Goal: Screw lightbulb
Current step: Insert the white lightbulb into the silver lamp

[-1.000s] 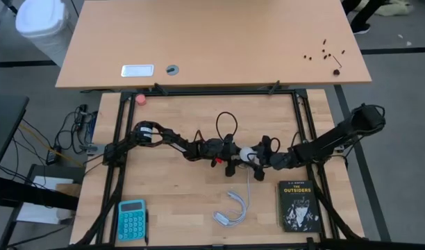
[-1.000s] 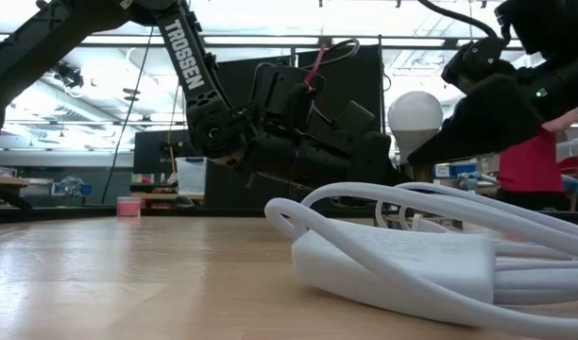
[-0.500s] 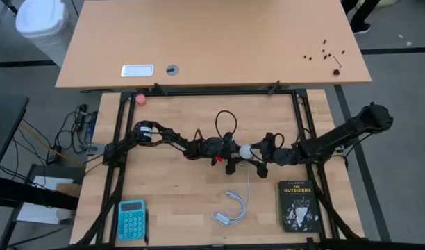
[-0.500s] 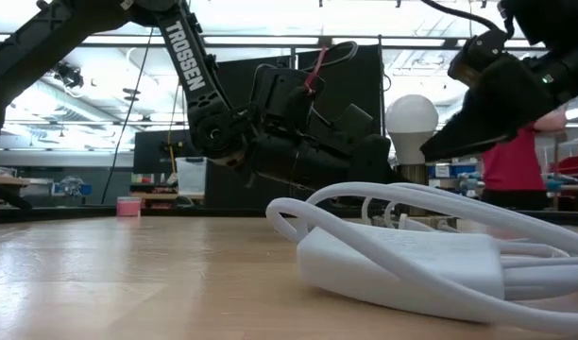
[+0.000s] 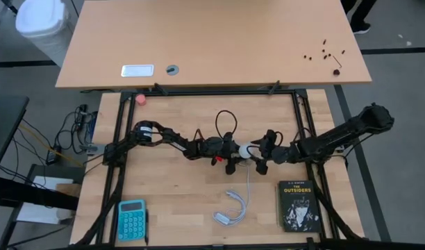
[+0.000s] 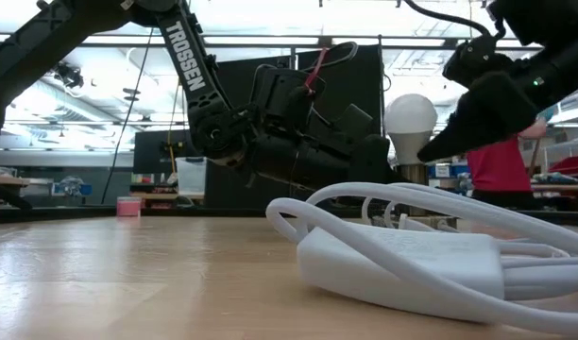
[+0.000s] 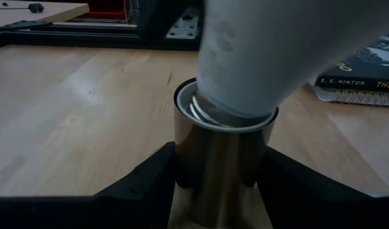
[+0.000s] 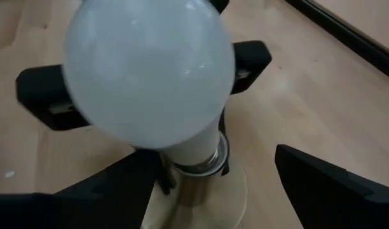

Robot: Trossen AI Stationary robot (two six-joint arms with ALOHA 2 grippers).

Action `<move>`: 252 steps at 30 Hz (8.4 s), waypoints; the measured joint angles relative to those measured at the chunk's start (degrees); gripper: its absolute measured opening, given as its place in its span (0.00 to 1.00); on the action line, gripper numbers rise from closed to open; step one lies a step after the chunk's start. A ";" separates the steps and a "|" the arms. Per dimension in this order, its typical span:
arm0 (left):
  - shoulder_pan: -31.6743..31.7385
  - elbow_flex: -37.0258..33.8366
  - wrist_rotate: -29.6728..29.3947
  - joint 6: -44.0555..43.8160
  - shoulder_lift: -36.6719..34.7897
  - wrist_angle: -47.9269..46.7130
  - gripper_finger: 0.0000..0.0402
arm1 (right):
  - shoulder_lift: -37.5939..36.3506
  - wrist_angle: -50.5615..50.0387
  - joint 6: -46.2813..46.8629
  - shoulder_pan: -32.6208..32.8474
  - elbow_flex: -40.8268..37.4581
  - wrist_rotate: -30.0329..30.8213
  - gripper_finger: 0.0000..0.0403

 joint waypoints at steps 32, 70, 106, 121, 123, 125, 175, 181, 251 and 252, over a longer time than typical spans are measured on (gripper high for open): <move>-0.04 0.00 0.19 -0.02 -0.07 -0.45 0.51 | -0.17 -6.97 9.39 4.42 0.02 -5.31 0.77; -0.07 0.02 -0.27 -1.42 -0.05 -0.74 0.51 | 1.97 -28.56 8.27 7.22 16.10 2.94 0.77; -0.07 0.00 -0.21 -1.42 -0.02 -0.89 0.51 | 25.58 -56.77 -6.40 -4.86 46.34 -12.88 0.79; -0.07 0.00 -0.19 -1.14 -0.02 -0.87 0.51 | 25.80 -56.71 -9.07 -6.80 47.08 -13.90 0.76; -0.07 0.00 -0.17 -1.14 -0.02 -0.89 0.51 | 25.80 -56.87 -9.44 -7.20 46.93 -13.89 0.76; -0.07 0.00 -0.06 -1.11 -0.02 -0.88 0.51 | 25.80 -56.92 -9.44 -7.62 46.73 -13.89 0.76; -0.07 -0.02 -0.01 -1.07 0.00 -0.71 0.51 | 17.71 -34.16 1.66 -6.94 26.05 -13.85 0.74; -0.07 -0.02 0.07 -1.08 0.00 -0.70 0.51 | 14.33 -33.68 2.36 -6.38 25.90 -12.44 0.74; -0.07 -0.02 0.21 -1.14 0.00 -0.74 0.51 | 10.65 -41.37 5.68 -3.75 26.03 -9.15 0.74; -0.07 -0.02 0.21 -1.14 0.00 -0.74 0.51 | 10.57 -41.50 5.68 -3.75 26.03 -9.13 0.74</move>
